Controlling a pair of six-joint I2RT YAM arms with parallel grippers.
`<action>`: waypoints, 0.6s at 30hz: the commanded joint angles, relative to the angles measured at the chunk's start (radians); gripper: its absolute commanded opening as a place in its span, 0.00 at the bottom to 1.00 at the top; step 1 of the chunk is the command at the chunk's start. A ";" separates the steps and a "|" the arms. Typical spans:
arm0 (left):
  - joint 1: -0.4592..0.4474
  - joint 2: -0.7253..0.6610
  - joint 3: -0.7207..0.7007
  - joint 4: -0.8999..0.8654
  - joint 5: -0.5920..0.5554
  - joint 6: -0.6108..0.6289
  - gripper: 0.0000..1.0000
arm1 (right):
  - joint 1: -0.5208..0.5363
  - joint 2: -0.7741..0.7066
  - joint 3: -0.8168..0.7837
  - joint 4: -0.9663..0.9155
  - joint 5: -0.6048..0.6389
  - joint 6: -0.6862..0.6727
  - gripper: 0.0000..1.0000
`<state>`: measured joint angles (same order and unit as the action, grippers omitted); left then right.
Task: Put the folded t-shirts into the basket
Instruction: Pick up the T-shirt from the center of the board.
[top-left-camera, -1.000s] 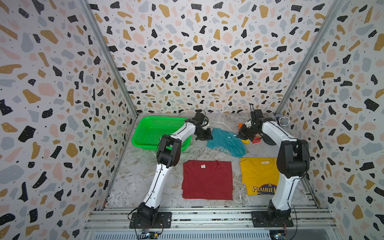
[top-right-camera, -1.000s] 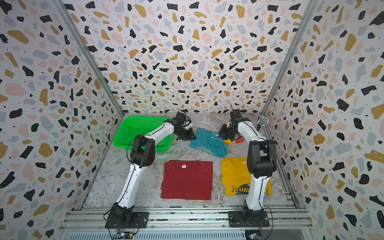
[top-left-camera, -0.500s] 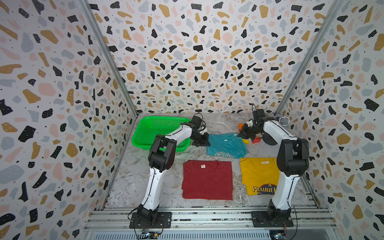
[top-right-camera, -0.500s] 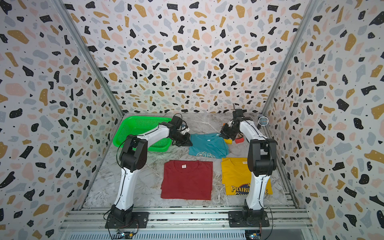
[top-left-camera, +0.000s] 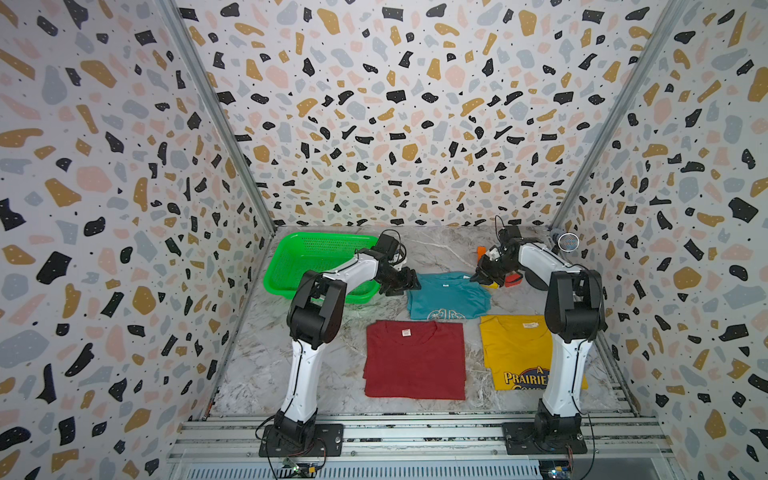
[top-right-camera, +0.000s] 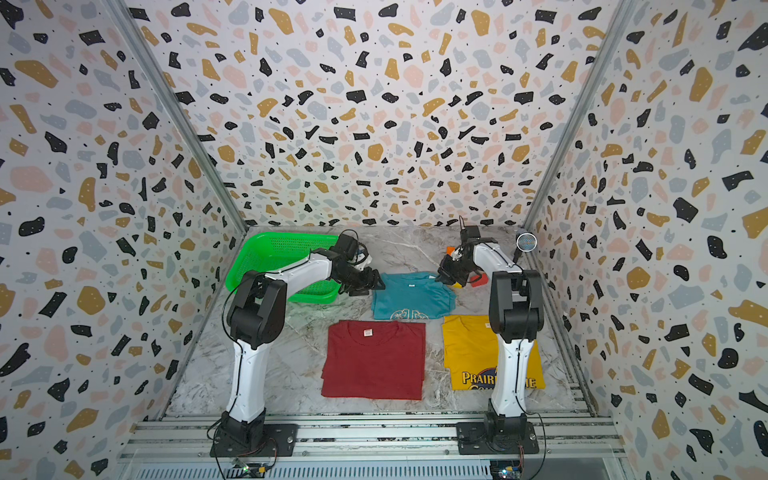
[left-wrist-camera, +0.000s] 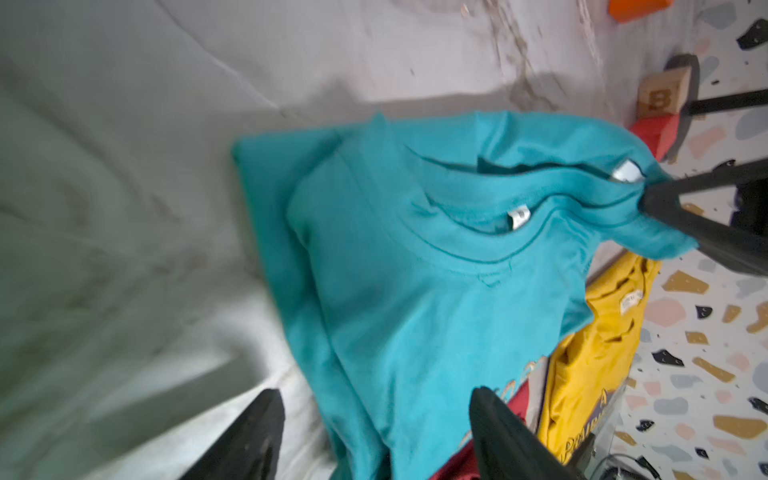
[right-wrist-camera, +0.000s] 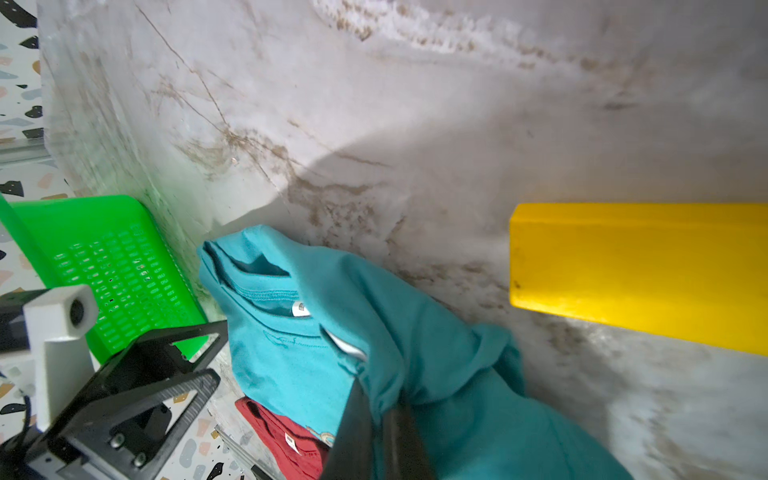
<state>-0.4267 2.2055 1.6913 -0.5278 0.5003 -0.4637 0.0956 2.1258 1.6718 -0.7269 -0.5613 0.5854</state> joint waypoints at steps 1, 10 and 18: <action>0.009 0.002 0.099 -0.025 -0.113 0.057 0.79 | 0.001 -0.024 0.034 -0.026 -0.003 -0.026 0.00; 0.009 0.166 0.322 -0.096 -0.145 0.088 0.86 | 0.001 -0.026 0.043 -0.023 -0.007 -0.026 0.00; 0.007 0.221 0.350 -0.102 -0.127 0.124 0.79 | 0.001 -0.039 0.044 -0.023 -0.013 -0.030 0.00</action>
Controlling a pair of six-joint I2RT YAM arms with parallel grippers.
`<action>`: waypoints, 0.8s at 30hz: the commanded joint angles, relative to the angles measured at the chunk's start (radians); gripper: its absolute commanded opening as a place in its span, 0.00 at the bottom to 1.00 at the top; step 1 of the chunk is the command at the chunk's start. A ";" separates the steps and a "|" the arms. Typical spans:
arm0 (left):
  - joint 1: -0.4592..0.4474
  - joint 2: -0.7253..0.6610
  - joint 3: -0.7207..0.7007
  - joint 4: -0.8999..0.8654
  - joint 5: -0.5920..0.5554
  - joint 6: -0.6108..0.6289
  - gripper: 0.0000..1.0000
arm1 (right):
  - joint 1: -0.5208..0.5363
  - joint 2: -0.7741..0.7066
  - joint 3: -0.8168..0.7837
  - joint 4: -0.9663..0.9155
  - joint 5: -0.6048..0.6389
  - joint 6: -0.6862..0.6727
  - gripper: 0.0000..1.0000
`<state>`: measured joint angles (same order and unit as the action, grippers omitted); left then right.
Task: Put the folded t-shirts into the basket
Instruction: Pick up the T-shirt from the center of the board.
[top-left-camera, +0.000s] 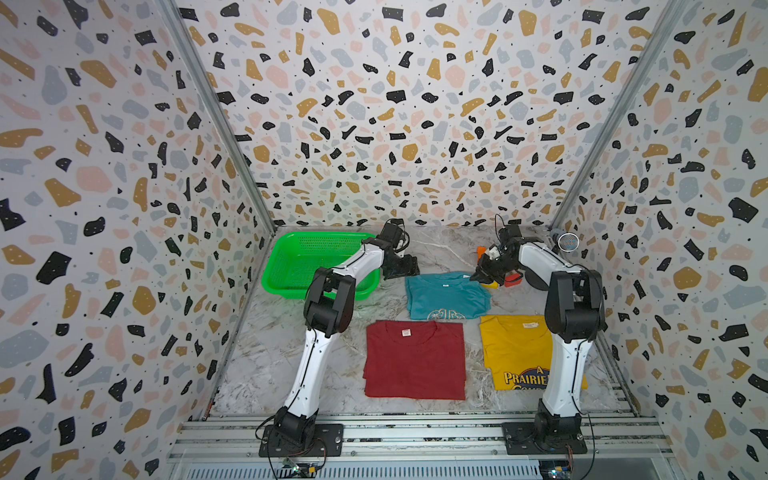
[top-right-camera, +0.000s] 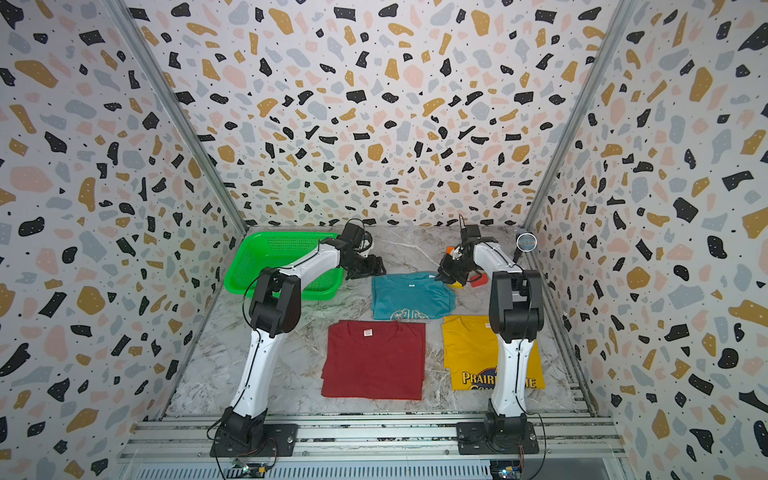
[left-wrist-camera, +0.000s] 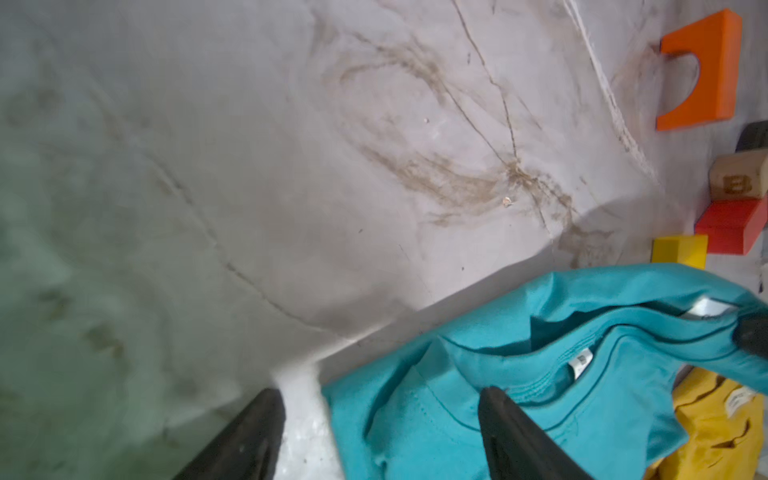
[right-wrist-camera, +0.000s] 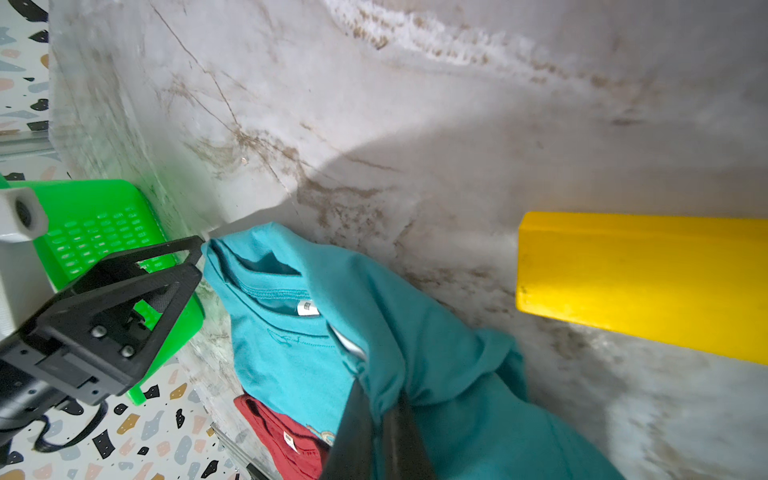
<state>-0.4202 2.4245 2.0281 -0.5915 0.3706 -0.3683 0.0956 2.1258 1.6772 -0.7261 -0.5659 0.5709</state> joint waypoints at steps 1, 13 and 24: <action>0.001 0.001 0.009 -0.039 0.006 0.034 0.78 | 0.001 -0.040 0.039 -0.024 -0.008 -0.017 0.00; -0.006 -0.002 -0.005 -0.095 0.080 0.137 0.67 | 0.002 -0.039 0.047 -0.024 -0.022 -0.017 0.00; -0.012 0.075 0.119 -0.221 0.092 0.195 0.46 | 0.000 -0.045 0.041 -0.025 -0.026 -0.018 0.00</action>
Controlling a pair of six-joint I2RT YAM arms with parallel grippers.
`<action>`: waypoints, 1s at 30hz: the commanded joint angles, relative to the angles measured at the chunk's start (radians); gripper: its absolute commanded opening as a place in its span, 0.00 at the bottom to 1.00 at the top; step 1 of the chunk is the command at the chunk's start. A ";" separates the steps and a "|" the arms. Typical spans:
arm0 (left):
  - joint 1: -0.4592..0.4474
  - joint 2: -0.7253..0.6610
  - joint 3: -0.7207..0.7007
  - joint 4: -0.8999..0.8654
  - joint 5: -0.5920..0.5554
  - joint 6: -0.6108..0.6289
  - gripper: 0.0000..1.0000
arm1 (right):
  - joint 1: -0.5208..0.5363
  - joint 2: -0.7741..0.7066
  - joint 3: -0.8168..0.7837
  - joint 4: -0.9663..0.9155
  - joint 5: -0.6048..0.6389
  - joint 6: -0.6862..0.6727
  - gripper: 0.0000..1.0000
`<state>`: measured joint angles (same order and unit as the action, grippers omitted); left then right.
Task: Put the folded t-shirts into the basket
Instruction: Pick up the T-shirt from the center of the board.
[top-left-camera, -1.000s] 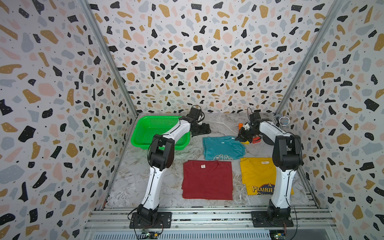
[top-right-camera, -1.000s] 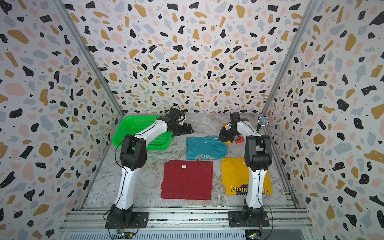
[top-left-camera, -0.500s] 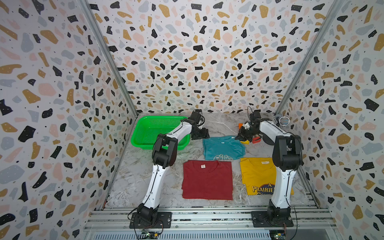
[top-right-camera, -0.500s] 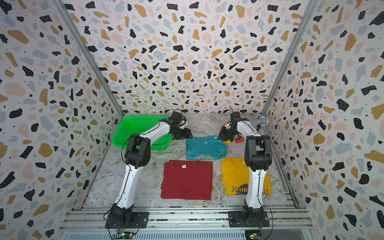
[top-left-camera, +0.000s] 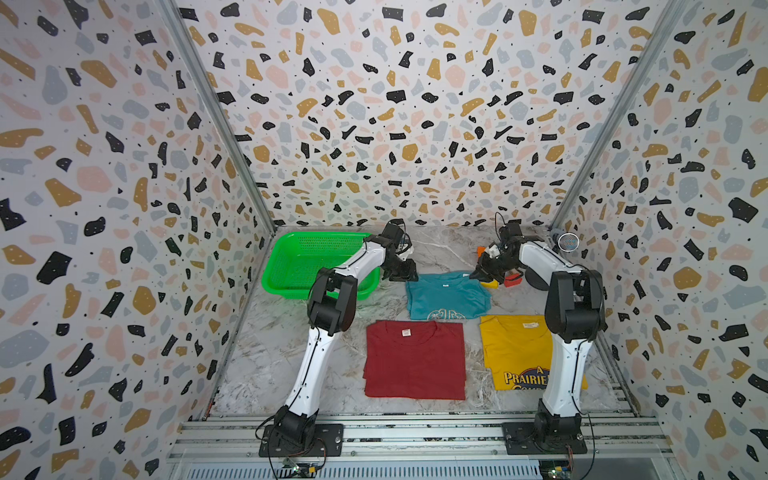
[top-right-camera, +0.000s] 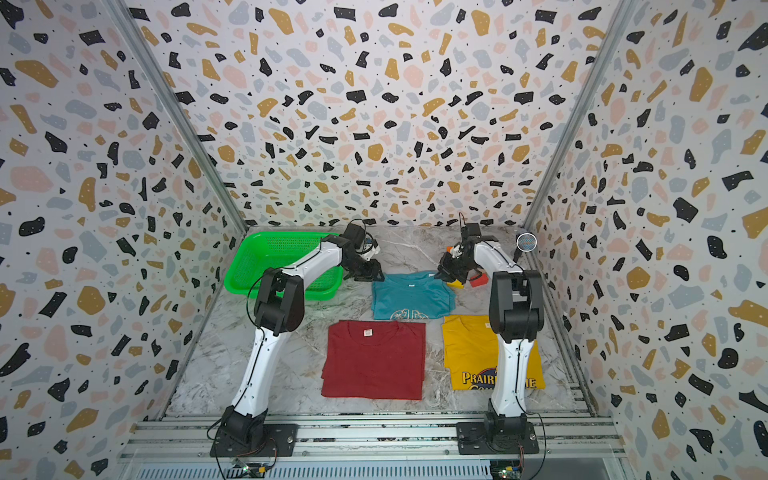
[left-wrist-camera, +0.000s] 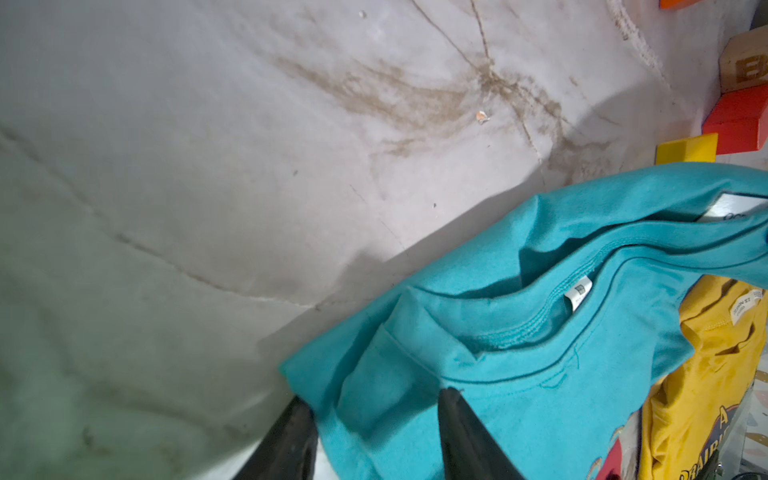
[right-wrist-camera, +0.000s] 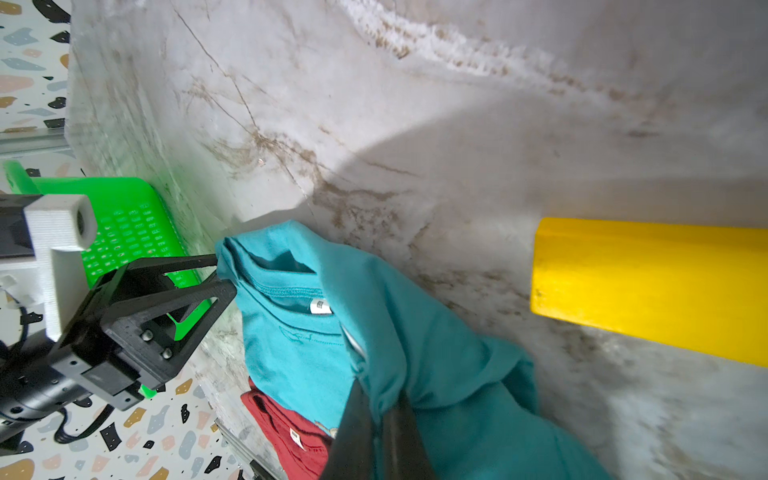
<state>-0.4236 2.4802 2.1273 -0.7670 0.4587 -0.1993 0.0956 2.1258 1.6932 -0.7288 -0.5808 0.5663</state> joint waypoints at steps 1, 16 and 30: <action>-0.010 0.020 0.020 -0.044 0.002 0.027 0.41 | 0.001 -0.046 0.025 -0.023 -0.010 -0.015 0.00; 0.000 -0.029 -0.057 0.070 0.080 0.000 0.00 | 0.001 -0.078 0.032 -0.006 -0.037 -0.046 0.00; 0.009 -0.308 -0.154 0.135 0.119 -0.022 0.00 | 0.003 -0.231 0.042 0.082 -0.069 -0.033 0.00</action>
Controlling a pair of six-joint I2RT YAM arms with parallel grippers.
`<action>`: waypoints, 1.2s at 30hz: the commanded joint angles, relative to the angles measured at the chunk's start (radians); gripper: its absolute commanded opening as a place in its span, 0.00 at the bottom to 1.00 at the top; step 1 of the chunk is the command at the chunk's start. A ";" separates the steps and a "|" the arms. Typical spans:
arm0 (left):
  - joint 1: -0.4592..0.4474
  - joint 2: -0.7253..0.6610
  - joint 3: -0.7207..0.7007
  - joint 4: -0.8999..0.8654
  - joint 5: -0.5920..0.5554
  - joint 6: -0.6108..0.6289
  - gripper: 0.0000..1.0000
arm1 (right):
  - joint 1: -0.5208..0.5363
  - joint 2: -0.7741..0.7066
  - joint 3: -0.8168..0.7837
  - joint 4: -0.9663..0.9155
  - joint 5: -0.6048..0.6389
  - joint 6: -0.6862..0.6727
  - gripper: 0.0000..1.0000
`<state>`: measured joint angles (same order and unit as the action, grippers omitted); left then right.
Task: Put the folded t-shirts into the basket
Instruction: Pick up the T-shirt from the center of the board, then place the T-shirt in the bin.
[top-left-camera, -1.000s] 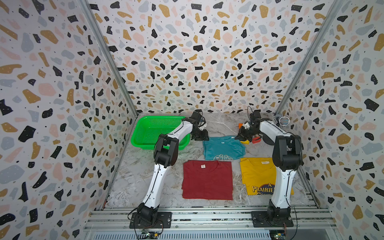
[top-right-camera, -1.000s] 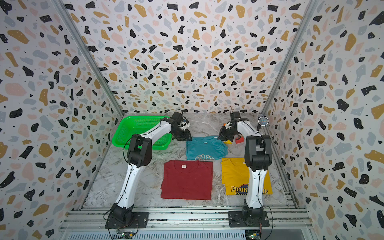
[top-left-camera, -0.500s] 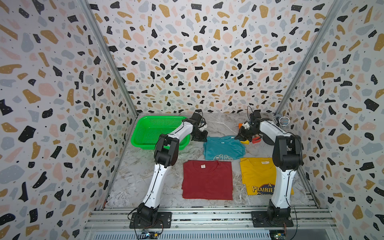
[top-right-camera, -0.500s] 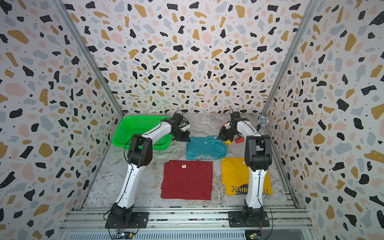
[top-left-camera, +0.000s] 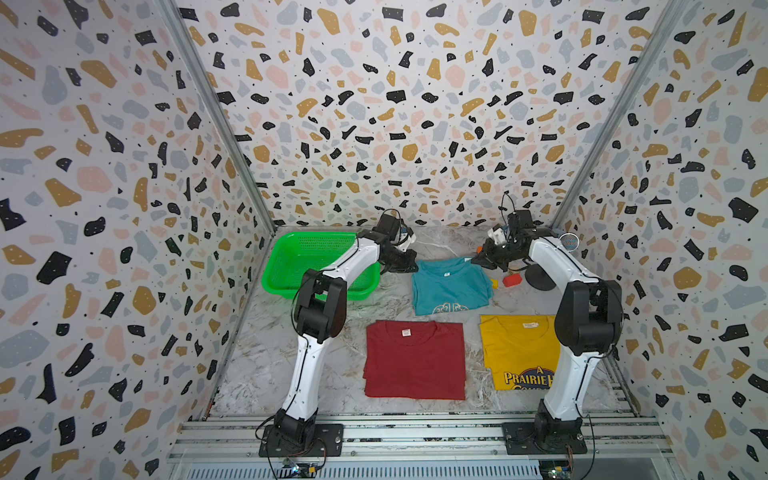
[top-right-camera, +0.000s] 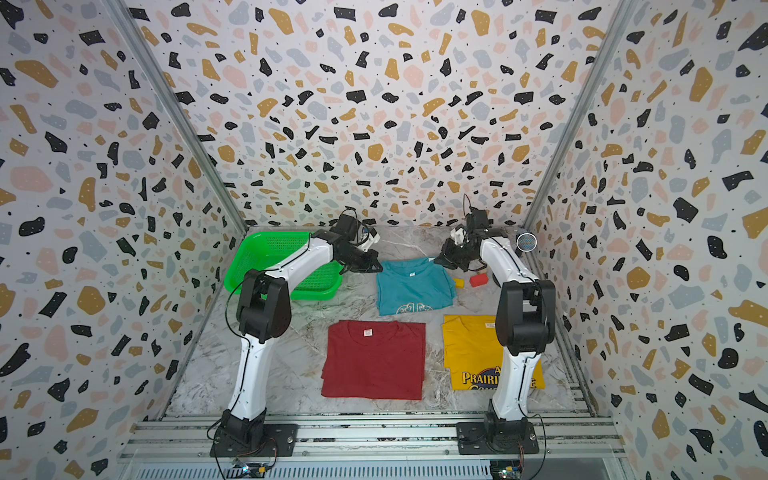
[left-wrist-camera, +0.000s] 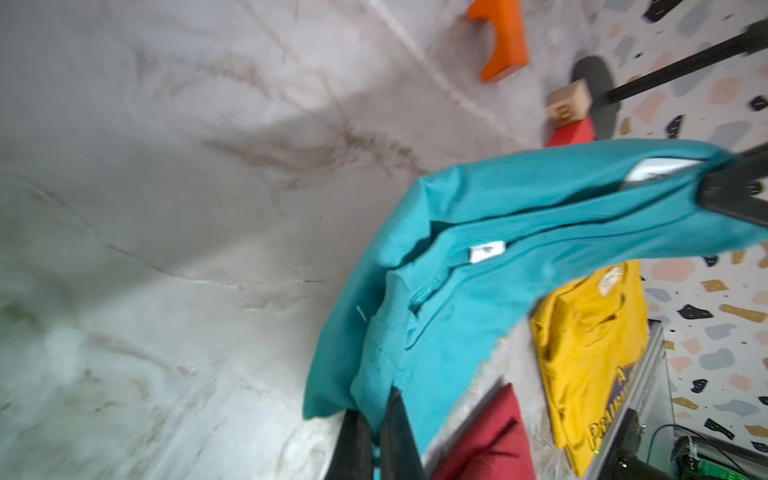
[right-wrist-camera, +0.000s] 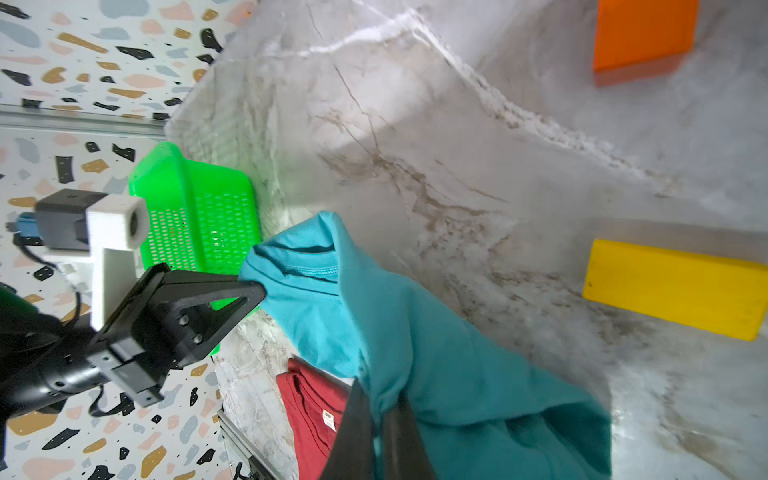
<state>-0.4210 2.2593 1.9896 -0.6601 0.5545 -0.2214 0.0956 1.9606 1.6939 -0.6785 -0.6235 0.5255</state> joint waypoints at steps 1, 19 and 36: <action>0.011 -0.111 -0.028 0.030 0.019 0.001 0.00 | 0.005 -0.073 0.046 0.039 -0.028 0.012 0.00; 0.320 -0.534 -0.216 -0.149 0.057 0.140 0.00 | 0.247 -0.056 0.268 0.254 -0.057 0.124 0.00; 0.746 -0.638 -0.290 -0.327 0.084 0.390 0.00 | 0.532 0.279 0.525 0.512 0.021 0.369 0.00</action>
<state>0.3042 1.6070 1.6833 -0.9447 0.6411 0.0750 0.6090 2.2288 2.1597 -0.2443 -0.6254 0.8330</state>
